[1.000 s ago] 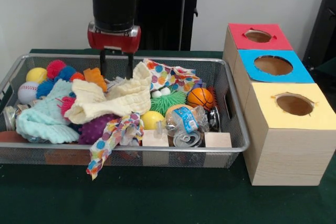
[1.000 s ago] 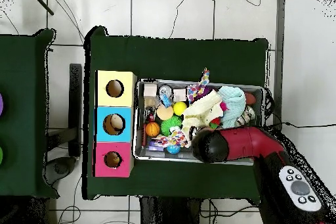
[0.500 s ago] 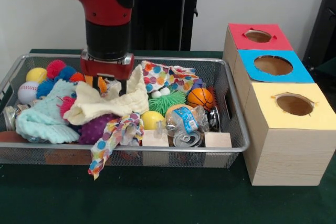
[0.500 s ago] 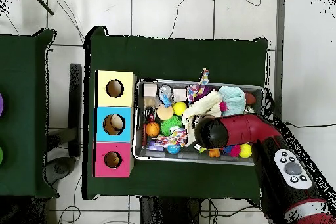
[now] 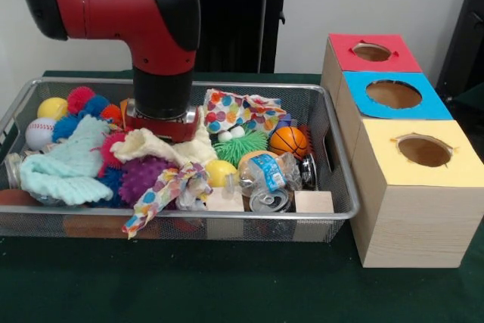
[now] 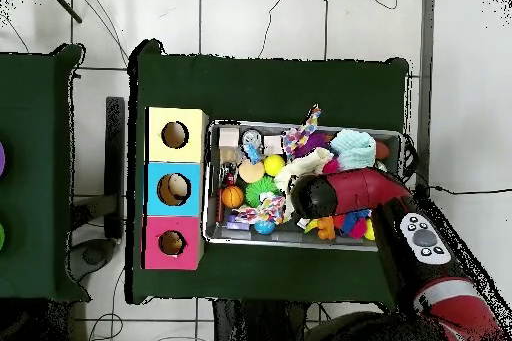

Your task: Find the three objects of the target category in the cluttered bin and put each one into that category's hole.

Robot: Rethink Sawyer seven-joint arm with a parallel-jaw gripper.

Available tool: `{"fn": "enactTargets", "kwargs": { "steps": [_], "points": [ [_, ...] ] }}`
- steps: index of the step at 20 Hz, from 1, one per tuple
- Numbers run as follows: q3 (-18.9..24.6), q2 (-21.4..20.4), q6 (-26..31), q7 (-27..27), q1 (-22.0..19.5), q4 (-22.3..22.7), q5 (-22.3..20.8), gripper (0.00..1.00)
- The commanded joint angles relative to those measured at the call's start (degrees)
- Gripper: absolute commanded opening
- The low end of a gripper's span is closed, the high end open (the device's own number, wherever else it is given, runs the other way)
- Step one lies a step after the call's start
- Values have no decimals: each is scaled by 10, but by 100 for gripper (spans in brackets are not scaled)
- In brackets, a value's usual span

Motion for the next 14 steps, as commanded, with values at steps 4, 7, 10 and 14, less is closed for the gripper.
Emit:
{"fn": "enactTargets", "kwargs": {
  "steps": [4,7,10,14],
  "points": [
    [-8,179,-105,98,66,-67,18,100],
    [-15,173,-124,123,85,-55,45,100],
    [-28,163,-139,146,106,-42,73,100],
    [-39,153,-153,163,125,-20,113,100]
  ]
}}
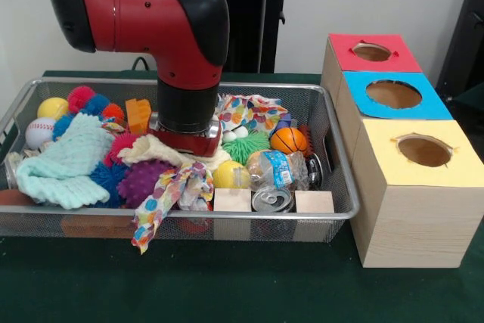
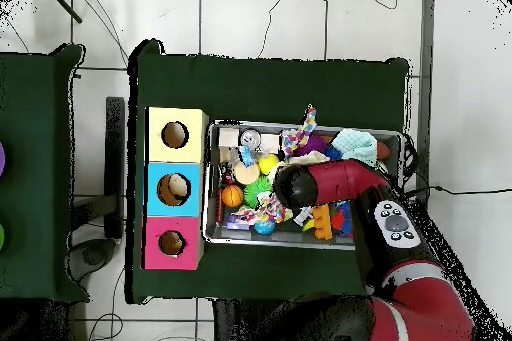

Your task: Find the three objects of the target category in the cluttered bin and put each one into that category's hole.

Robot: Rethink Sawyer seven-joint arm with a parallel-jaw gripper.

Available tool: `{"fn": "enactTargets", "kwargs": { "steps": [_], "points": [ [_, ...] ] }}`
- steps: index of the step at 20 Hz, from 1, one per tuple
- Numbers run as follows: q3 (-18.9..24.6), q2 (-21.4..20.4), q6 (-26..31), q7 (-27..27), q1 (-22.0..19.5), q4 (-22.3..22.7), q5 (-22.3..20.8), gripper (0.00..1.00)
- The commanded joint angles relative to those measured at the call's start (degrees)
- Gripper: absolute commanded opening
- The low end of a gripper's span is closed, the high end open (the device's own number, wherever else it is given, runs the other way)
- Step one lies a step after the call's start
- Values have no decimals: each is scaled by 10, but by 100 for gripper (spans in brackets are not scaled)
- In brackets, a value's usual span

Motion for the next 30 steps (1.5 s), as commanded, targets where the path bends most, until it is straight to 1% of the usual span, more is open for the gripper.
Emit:
{"fn": "enactTargets", "kwargs": {
  "steps": [1,2,4,7,9,12,18,21,23,27,28,30],
  "points": [
    [18,131,-132,160,54,21,59,100],
    [16,131,-136,162,57,25,68,100],
    [-4,126,-156,176,77,27,78,100],
    [-15,126,-158,169,84,30,100,100],
    [-12,127,-153,157,80,35,117,100],
    [-16,123,-157,162,86,51,145,100],
    [-37,102,-160,183,114,86,204,100],
    [-44,95,-162,177,122,97,226,100],
    [-55,93,-167,173,132,97,235,100],
    [-65,93,-175,167,140,104,260,100],
    [-70,93,-178,158,144,107,275,0],
    [-75,92,-178,160,149,108,279,0]
  ]
}}
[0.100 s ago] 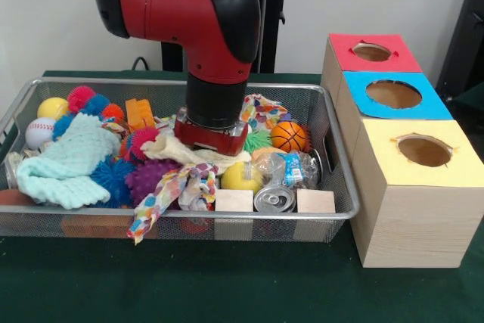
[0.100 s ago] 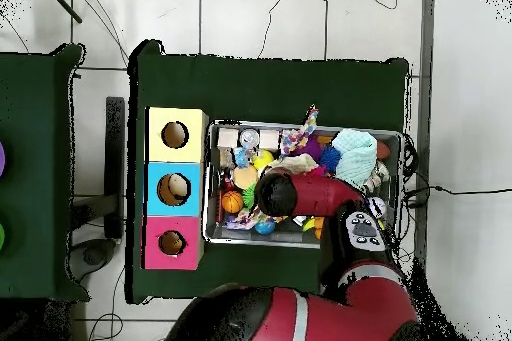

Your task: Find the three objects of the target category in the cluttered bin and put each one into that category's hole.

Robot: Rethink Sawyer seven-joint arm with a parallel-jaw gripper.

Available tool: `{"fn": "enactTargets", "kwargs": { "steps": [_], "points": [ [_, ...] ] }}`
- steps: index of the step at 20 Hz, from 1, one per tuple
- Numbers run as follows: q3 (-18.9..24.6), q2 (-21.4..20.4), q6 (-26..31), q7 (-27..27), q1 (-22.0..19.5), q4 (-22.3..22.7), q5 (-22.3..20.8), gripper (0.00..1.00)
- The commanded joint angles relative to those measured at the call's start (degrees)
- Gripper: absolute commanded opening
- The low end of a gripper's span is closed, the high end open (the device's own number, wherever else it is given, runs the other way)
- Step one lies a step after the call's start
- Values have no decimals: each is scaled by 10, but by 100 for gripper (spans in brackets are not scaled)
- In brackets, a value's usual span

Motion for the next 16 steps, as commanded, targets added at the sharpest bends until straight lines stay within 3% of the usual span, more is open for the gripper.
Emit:
{"fn": "enactTargets", "kwargs": {
  "steps": [1,11,16],
  "points": [
    [58,74,-46,153,40,65,60,0],
    [27,69,-78,139,68,74,96,0],
    [9,10,-38,121,82,103,103,0]
  ]
}}
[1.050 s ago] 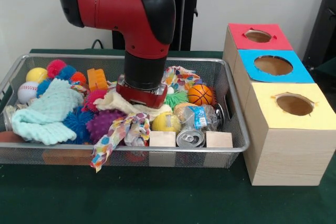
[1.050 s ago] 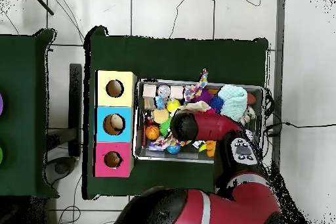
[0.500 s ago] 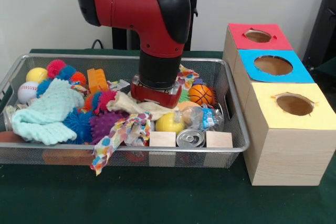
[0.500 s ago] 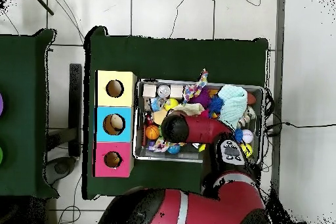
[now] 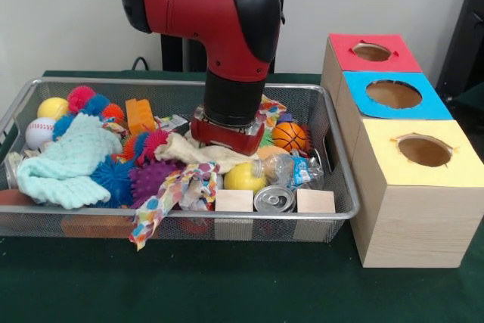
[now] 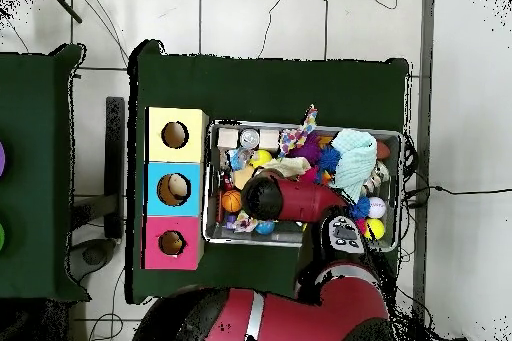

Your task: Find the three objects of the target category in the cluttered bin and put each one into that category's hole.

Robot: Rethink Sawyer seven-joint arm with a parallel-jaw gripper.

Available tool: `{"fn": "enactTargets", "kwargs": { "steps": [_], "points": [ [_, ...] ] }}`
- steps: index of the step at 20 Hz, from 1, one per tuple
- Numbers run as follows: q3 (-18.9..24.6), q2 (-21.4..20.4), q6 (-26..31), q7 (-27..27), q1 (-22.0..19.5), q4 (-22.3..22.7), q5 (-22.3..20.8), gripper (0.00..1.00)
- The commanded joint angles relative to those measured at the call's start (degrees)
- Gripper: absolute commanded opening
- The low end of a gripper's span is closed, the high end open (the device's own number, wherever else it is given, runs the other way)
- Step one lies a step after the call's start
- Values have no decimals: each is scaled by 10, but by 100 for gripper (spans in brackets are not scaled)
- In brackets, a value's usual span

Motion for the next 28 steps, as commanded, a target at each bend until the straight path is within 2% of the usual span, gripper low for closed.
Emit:
{"fn": "enactTargets", "kwargs": {
  "steps": [1,5,24,28],
  "points": [
    [47,-13,15,115,38,91,36,0],
    [51,-50,45,94,31,106,40,0],
    [45,-93,61,90,40,141,67,0],
    [61,-144,86,69,31,169,66,0]
  ]
}}
